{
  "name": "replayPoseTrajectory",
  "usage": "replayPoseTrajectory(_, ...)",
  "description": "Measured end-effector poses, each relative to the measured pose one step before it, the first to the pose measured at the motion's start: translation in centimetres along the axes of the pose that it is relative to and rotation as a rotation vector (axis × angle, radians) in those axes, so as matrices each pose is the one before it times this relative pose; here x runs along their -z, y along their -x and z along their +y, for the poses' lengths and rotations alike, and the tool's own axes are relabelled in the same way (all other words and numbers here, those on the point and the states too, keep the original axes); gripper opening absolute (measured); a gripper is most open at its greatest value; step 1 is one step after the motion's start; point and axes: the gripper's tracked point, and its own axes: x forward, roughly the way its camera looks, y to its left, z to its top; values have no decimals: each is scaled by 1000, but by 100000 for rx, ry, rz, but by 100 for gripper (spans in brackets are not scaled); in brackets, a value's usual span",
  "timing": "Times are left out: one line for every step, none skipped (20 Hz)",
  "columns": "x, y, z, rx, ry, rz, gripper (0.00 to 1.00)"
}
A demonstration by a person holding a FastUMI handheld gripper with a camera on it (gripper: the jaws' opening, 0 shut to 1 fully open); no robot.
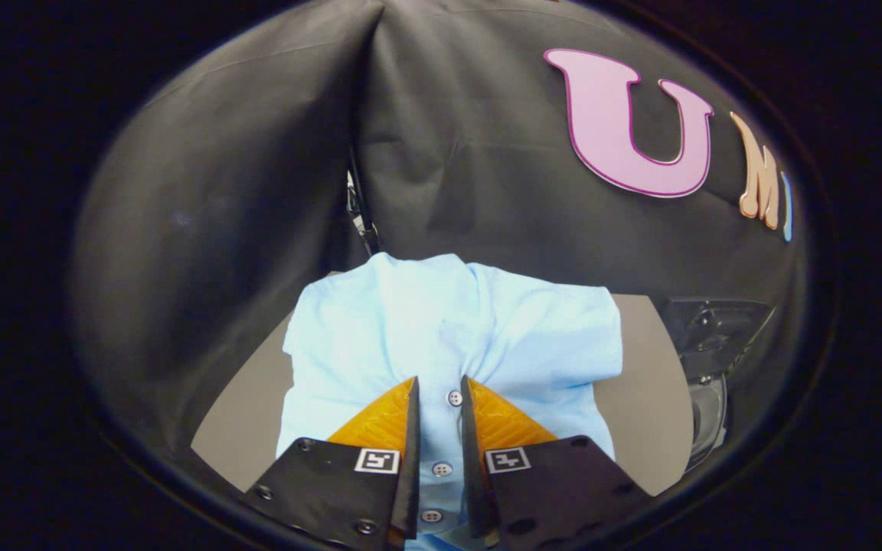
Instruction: Put the clothes into the washing machine and then close the washing machine lid.
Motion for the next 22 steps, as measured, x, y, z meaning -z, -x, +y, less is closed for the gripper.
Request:
replayPoseTrajectory(383, 214, -125, 578, -634, -1160, 23)
replayPoseTrajectory(229, 1051, 117, -391, 240, -546, 5)
replayPoseTrajectory(-214, 589, -104, -621, 2540, -1770, 5)
replayPoseTrajectory(-497, 1013, -147, -949, 1342, -2267, 5)
replayPoseTrajectory(-791, 1267, -370, -608, -360, -2644, 5)
replayPoseTrajectory(-347, 1177, 76, -2132, 760, -790, 5)
replayPoseTrajectory(-848, 1301, -771, -127, -79, -2389, 5)
replayPoseTrajectory(-970, 1489, -885, 758, 910, -2369, 5)
replayPoseTrajectory(-567, 1499, -802, 625, 675, -2001, 5)
replayPoseTrajectory(-1078, 944, -1480, 1824, -998, -3068, 0)
replayPoseTrajectory(-470, 1431, -1035, -553, -1245, -1, 0)
replayPoseTrajectory(-604, 1182, -1163, -86, -548, -1224, 0)
replayPoseTrajectory(-557, 1245, -1462, 447, 653, -927, 0)
replayPoseTrajectory(-372, 1062, -1620, 1237, -483, -943, 0)
replayPoseTrajectory(10, 1181, -1562, 1157, -1119, -329, 0)
replayPoseTrajectory(-251, 1078, -1469, 1061, -1730, -593, 0)
replayPoseTrajectory(-240, 1013, -1512, 907, -1735, -840, 0)
replayPoseTrajectory(-384, 965, -1469, 534, -1140, -1695, 0)
replayPoseTrajectory(-525, 921, -1513, 996, 15, -1257, 0)
replayPoseTrajectory(-384, 854, -1923, 1773, 996, -1440, 0)
replayPoseTrajectory(-120, 783, -1485, 1310, 968, -919, 0)
replayPoseTrajectory(-324, 737, -1441, 1407, 1048, -1033, 0)
